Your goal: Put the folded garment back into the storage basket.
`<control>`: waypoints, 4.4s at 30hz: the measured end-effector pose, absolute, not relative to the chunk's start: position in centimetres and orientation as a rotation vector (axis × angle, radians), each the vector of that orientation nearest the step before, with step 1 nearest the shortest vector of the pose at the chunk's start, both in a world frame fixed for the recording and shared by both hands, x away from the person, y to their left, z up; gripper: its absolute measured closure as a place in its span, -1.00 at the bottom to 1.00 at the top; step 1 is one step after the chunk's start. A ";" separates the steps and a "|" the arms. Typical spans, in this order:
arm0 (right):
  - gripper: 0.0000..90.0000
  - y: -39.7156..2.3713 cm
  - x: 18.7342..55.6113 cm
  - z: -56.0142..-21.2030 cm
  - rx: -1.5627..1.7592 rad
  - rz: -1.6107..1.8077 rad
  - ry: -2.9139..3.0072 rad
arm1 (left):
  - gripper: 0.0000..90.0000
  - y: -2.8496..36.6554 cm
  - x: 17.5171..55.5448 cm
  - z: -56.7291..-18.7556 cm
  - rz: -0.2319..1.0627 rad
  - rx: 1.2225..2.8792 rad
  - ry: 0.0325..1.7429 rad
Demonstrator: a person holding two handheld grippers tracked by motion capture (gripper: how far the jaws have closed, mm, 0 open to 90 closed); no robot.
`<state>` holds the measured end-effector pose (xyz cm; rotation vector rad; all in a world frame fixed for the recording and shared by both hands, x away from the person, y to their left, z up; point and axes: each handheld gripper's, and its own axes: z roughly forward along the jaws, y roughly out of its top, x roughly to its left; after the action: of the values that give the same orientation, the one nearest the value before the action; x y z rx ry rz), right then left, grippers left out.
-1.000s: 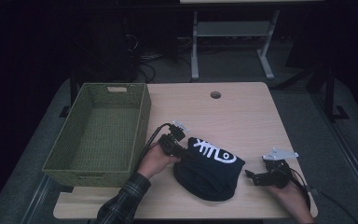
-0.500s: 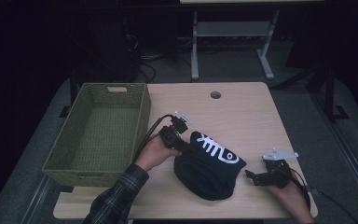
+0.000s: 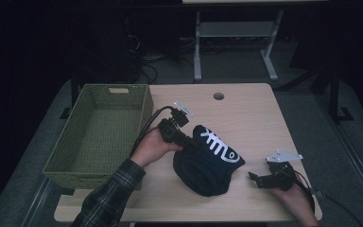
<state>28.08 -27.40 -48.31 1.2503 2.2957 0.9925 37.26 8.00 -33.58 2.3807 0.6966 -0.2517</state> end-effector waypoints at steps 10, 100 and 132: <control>-0.82 -27.4 28.1 -48.3 1.256 0.992 2.294 | 0.60 9.4 37.2 -30.5 -0.219 2.390 0.683; -0.82 -27.5 28.1 -48.3 1.295 0.974 2.266 | 0.60 37.7 33.3 -21.5 -0.008 2.036 1.193; -0.81 -27.5 28.2 -48.3 1.300 0.972 2.260 | 0.60 38.7 35.1 -30.6 -0.162 1.985 1.314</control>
<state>28.16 -27.53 -48.28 1.3003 2.2600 0.9717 35.10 38.66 -30.55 1.9849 1.3136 -0.1624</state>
